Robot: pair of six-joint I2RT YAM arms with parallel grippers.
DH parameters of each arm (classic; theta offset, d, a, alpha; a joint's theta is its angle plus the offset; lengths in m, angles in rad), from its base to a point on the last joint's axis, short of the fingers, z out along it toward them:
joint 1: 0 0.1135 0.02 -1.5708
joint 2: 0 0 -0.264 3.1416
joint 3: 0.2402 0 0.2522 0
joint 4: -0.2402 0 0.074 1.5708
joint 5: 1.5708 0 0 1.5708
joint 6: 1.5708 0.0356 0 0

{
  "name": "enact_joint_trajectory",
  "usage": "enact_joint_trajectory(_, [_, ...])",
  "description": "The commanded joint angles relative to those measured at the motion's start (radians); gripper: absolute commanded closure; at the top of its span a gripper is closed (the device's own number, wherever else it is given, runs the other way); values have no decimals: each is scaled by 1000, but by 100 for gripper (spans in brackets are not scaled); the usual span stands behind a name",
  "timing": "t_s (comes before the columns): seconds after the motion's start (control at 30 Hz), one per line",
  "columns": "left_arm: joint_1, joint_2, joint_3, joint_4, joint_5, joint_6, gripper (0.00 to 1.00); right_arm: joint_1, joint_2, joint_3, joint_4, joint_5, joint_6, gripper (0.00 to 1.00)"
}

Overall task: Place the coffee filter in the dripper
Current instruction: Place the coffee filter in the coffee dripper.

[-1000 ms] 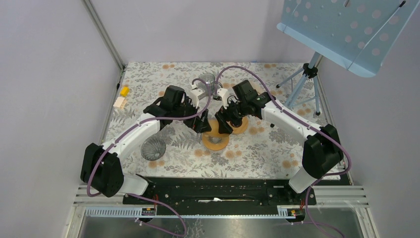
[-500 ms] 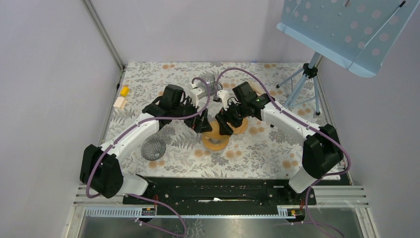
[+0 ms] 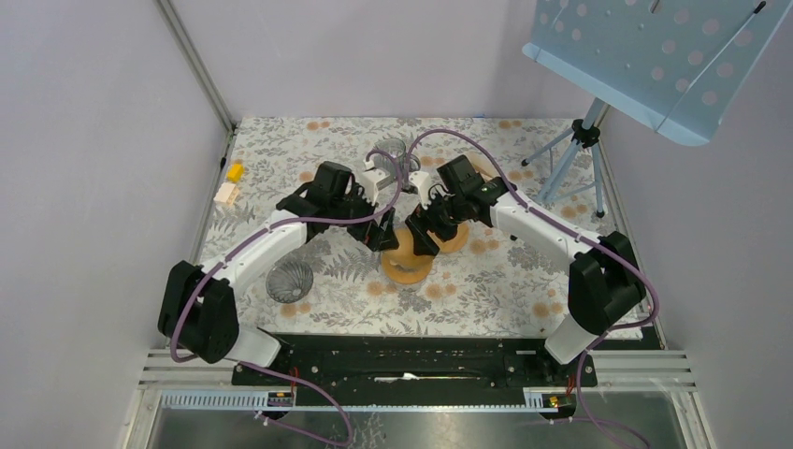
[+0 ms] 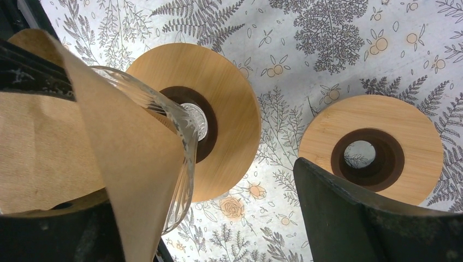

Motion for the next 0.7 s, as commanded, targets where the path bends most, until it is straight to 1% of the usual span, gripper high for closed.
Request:
enact_joint_trajectory(0.0, [4,13,-15,37,-3,12,1,15,12,-13,36,28,0,12])
enact_joint_trajectory(0.33, [3,24,-24,45,-7,22,1,32,10,-65,89,76,-7,11])
enact_joint_trajectory(0.57, [3,-3,-31,43,-10,62,1,32,-2,-74,96,75,-18,10])
enact_joint_trajectory(0.67, [3,-15,-34,42,-8,77,1,32,-12,-63,87,51,-20,8])
